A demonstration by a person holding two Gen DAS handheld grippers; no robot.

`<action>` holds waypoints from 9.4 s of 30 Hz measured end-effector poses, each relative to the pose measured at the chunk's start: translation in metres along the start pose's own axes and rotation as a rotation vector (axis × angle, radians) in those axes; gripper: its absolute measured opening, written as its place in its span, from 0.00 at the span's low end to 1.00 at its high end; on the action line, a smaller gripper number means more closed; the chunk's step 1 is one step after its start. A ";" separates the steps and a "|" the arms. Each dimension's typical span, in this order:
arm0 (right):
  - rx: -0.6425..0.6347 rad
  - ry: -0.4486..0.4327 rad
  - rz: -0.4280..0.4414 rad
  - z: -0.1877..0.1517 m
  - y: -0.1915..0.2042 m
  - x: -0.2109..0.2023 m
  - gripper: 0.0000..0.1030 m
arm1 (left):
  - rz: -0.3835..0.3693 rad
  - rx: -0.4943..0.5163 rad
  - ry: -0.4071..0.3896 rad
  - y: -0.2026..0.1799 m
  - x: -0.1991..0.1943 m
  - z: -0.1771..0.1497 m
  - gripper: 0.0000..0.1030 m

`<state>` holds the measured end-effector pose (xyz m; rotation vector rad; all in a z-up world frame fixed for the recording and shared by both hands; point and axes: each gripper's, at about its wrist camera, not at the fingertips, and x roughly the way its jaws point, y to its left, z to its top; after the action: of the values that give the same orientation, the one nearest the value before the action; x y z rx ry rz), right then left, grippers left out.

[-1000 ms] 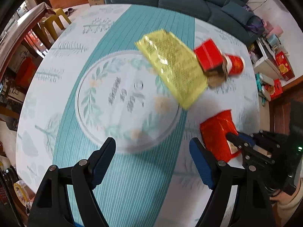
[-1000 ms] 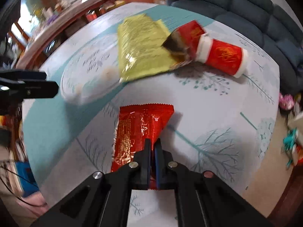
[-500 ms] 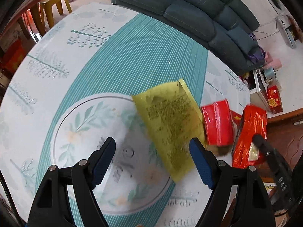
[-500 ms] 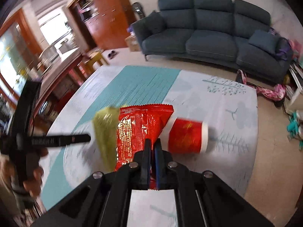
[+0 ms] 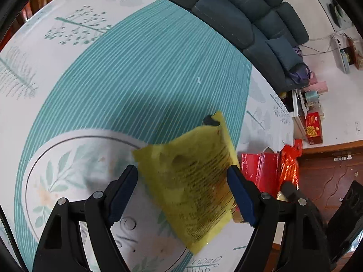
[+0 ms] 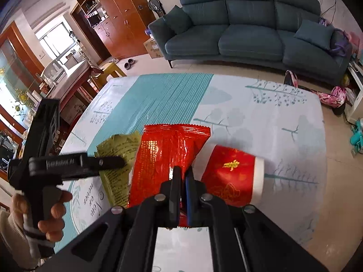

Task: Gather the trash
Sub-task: 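Grasp the yellow printed wrapper with the left tool while the right tool holds the red packet, then carry the yellow wrapper and red packet over the floor bin with both tools, then open both tools to drop the wrapper and packet into the bin, then move both tools back over the table toward the red box and paper cup, then grasp the red box with the left tool while the right tool grasps the red-white paper cup, then carry the red box and paper cup over the floor bin with both tools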

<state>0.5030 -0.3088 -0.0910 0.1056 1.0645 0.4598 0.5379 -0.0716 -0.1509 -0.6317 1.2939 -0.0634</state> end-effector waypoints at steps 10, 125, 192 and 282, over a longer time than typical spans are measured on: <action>-0.002 -0.012 0.024 -0.007 0.008 -0.016 0.03 | 0.075 0.089 -0.115 -0.021 -0.035 -0.015 0.04; 0.604 0.231 -0.181 -0.573 0.176 0.085 0.39 | 0.365 0.589 -0.055 0.278 -0.032 -0.477 0.53; 0.267 -0.295 -0.193 -0.204 0.125 -0.208 0.39 | 0.244 0.744 -0.174 -0.081 -0.219 -0.225 0.76; 0.519 -0.285 -0.296 -0.365 0.307 -0.225 0.31 | -0.012 0.954 0.161 0.104 -0.283 -0.346 0.39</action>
<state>0.0028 -0.1743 0.0072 0.4524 0.8782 -0.1066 0.1089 -0.0146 0.0023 0.1915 1.2396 -0.7080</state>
